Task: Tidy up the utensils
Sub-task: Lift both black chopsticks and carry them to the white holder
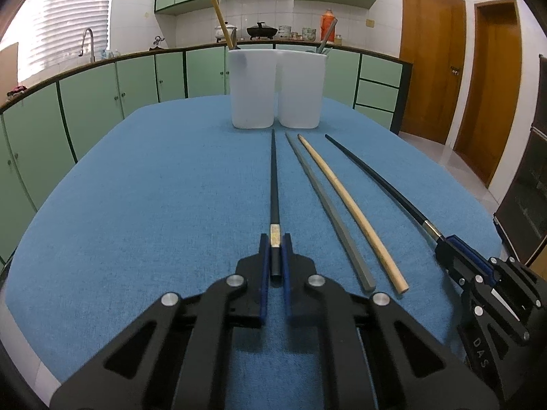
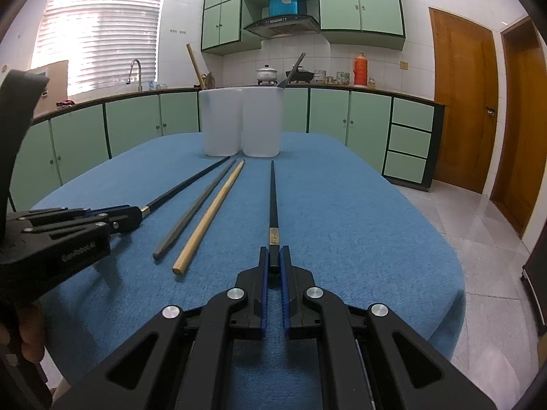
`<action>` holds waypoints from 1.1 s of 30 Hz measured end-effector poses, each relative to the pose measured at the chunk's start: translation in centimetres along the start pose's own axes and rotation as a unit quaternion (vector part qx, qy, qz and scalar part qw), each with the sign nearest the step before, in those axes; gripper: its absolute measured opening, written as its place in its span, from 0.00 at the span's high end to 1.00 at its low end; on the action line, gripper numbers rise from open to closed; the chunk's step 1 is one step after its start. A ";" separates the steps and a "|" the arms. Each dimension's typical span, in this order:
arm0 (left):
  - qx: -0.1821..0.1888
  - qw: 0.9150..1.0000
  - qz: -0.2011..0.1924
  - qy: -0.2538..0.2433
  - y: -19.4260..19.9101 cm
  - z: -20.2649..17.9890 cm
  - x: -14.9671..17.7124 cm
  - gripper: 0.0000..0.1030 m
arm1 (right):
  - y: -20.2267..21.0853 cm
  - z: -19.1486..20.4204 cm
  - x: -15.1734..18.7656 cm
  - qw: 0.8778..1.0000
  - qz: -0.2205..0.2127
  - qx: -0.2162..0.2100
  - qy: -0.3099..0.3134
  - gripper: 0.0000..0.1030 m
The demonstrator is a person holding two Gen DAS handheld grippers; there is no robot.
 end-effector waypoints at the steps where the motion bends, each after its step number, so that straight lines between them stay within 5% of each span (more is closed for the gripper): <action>1: 0.000 1.000 -0.003 -0.001 0.2 0.0 -0.1 0.94 | 0.1 0.0 -0.1 1.000 -0.002 0.001 0.001 0.94; 14: -0.007 0.997 -0.072 -0.013 3.8 0.0 -3.7 0.94 | 1.9 -0.8 -3.3 0.999 -0.049 0.005 0.003 0.94; 33: 0.004 0.986 -0.166 -0.011 7.1 1.1 -12.5 0.94 | 2.1 -2.2 -14.1 0.995 -0.088 -0.040 -0.011 0.94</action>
Point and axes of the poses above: each gripper's, at about its wrist camera, not at the fingertips, and y roughly against the way its jaws point, z to its left, x to its underside, the point moved 3 cm from there along -y, roughly the way its jaws point, and after that the axes turned 6 degrees about -z, right-handed, at the moved point
